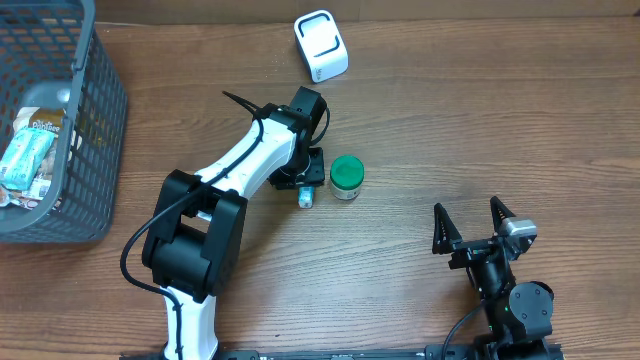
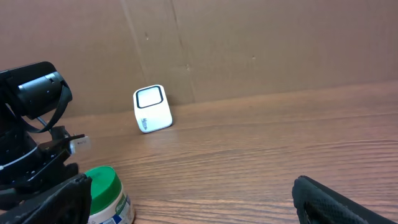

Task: Scan the item barcode
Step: 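Carry the tissue pack past the scanner and place it beside the jar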

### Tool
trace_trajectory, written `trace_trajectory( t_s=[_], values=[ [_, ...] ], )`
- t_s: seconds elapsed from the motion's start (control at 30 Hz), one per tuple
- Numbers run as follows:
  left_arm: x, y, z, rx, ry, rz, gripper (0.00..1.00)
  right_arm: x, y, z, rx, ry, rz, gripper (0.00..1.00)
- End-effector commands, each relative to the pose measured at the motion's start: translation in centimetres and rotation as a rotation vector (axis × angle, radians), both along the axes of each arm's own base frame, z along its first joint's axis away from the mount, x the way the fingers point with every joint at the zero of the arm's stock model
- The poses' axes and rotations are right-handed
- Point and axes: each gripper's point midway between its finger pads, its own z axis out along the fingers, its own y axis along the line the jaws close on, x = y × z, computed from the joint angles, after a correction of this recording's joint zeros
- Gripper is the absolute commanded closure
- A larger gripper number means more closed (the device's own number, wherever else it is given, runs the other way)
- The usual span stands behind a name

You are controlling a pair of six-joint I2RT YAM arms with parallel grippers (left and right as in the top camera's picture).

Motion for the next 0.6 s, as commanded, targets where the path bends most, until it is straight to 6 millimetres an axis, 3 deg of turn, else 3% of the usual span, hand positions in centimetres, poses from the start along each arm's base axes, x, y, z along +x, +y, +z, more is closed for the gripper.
trace_trajectory(
  t_s=[0.0,0.17,0.37,0.57],
  values=[
    [-0.3,0.1,-0.1,0.013,0.003,-0.002,0.19,0.0,0.1,-0.3,0.0,0.003,0.004,0.0],
    [-0.2,0.1,0.1,0.012,0.002,0.0,0.0,0.0,0.1,-0.3,0.0,0.003,0.004,0.0],
    [1.4,0.1,2.8,-0.006,-0.049,-0.005,0.0,0.0,0.1,-0.3,0.0,0.003,0.004,0.0],
    [3.6,-0.5,7.6,-0.032,-0.121,-0.04,0.0,0.0,0.1,-0.3,0.0,0.003,0.004,0.0]
  ],
)
